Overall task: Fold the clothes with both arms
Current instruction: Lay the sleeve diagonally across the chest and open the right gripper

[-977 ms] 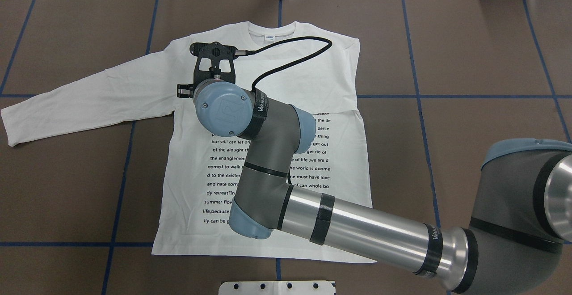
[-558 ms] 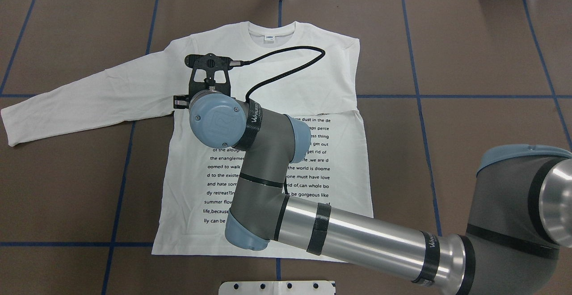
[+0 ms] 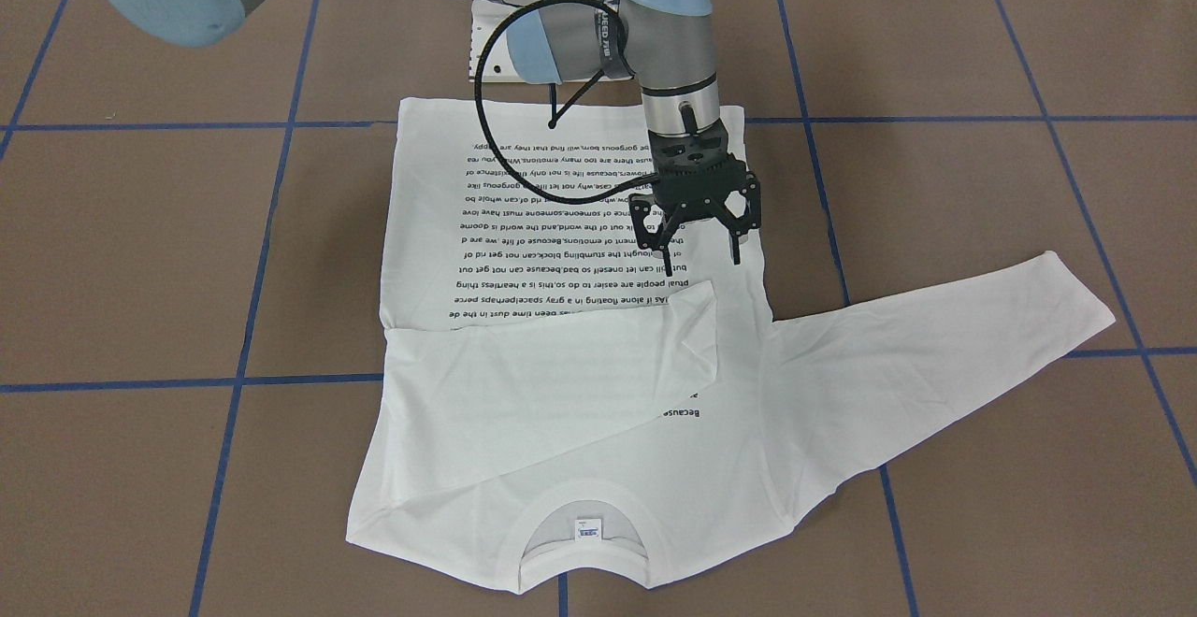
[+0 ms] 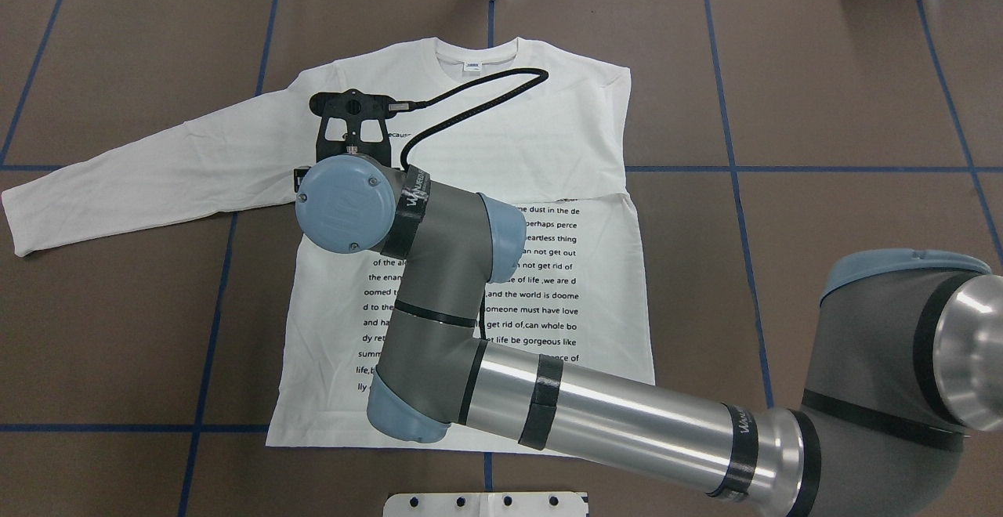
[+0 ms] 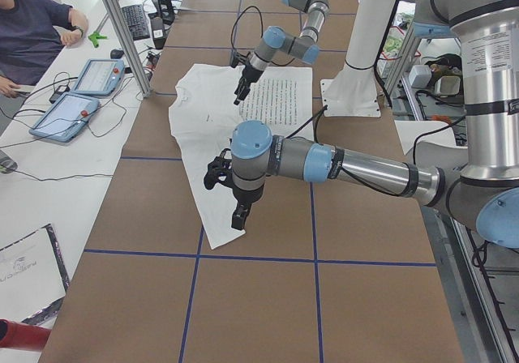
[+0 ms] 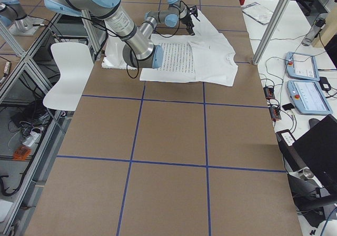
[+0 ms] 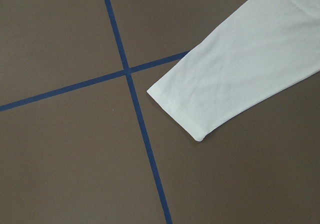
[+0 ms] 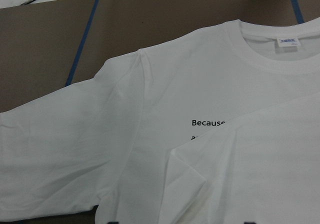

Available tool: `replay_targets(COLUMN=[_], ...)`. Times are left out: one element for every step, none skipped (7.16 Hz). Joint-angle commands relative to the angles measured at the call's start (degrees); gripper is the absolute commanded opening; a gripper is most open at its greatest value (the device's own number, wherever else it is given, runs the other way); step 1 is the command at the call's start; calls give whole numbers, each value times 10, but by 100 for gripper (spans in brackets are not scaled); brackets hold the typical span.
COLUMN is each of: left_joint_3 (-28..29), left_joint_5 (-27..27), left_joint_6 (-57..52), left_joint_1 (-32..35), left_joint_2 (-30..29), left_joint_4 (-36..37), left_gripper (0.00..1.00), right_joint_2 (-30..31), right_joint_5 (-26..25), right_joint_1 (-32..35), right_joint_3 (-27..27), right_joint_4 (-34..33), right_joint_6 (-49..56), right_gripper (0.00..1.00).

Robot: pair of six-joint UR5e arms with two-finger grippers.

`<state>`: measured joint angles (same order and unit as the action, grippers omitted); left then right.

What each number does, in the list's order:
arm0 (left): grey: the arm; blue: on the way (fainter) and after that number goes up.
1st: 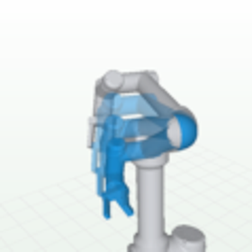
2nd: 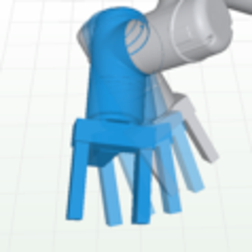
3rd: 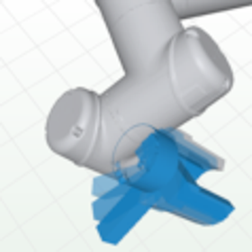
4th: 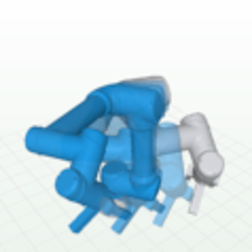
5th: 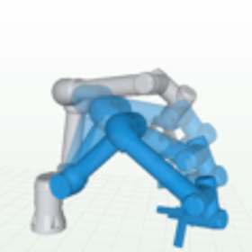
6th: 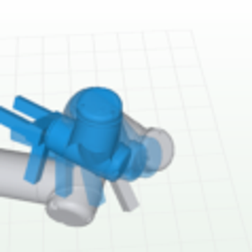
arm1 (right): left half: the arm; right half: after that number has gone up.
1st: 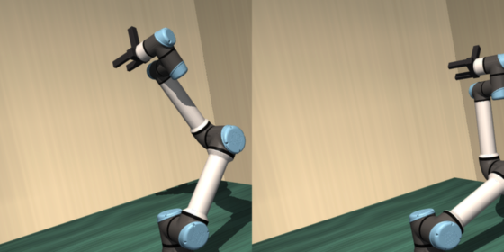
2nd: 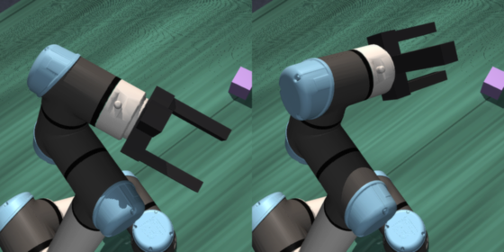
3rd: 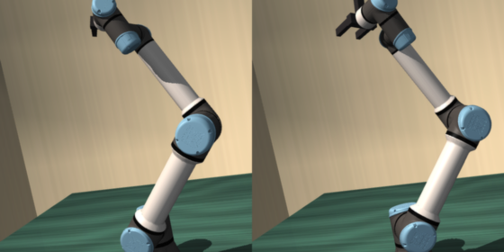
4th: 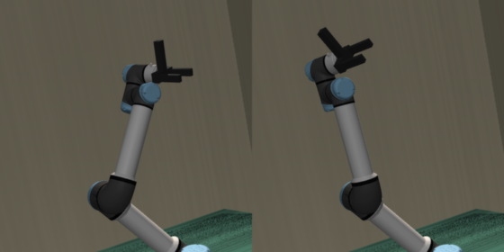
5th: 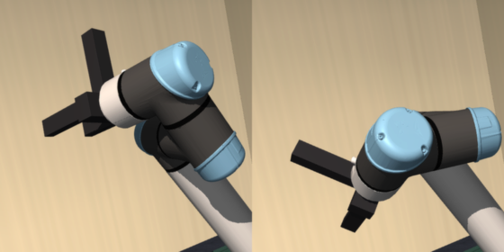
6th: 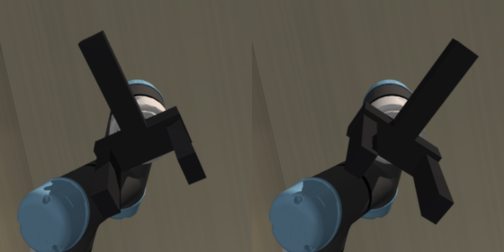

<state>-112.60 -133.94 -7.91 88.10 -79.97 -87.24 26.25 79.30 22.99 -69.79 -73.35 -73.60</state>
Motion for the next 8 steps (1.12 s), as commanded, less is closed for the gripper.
replay_targets(left_joint_3=[-1,-3,-2,-1,-5,1,3,7], left_joint_5=[1,3,3,0,3,3,0,0], left_joint_6=[3,3,2,-2,1,2,0,2], left_joint_1=[-1,0,0,0,0,1,0,-2], left_joint_2=[-17,-22,-23,-23,-38,-71,-79,-98], left_joint_4=[-2,-2,-2,-5,-17,-73,-106,-129], left_gripper=[100,100,100,100,100,100,100,100], right_joint_2=[-3,3,19,33,50,75,101,127], right_joint_5=[132,171,222,287,329,355,390,429], right_joint_1=[78,119,162,209,250,286,320,350], right_joint_3=[-6,-5,-5,-4,-4,-4,-5,-7], right_joint_4=[-63,-68,-66,-67,-67,-67,-67,-66], right_joint_6=[4,25,53,85,126,168,210,255], right_gripper=[100,100,100,100,100,100,100,100])
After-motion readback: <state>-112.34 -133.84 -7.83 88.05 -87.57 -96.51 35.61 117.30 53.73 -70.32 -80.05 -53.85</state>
